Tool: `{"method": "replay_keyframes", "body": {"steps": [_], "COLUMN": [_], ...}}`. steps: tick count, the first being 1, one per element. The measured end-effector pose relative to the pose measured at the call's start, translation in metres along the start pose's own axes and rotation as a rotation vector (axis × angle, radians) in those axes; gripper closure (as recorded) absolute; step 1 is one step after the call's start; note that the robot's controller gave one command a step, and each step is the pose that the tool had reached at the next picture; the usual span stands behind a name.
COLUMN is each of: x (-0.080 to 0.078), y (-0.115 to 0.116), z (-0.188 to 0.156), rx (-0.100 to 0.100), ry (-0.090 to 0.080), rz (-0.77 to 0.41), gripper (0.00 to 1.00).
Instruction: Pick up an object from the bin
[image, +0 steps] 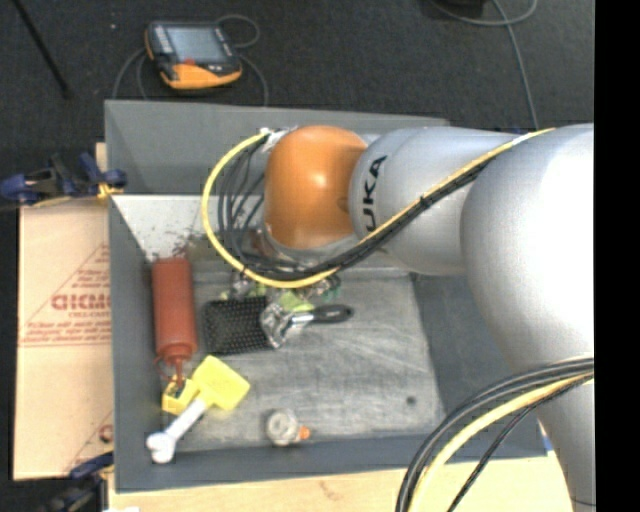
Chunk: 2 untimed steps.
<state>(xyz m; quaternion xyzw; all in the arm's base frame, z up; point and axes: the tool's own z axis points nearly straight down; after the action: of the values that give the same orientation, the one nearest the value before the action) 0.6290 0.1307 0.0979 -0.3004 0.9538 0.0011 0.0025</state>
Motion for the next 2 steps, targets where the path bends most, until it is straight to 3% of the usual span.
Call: {"method": "replay_keyframes", "body": {"steps": [2], "x": [-0.0001], "y": [0.0002], "z": [-0.0001], "rx": [0.000], "ry": [0.000], "rz": [0.002], "gripper": [1.00]}}
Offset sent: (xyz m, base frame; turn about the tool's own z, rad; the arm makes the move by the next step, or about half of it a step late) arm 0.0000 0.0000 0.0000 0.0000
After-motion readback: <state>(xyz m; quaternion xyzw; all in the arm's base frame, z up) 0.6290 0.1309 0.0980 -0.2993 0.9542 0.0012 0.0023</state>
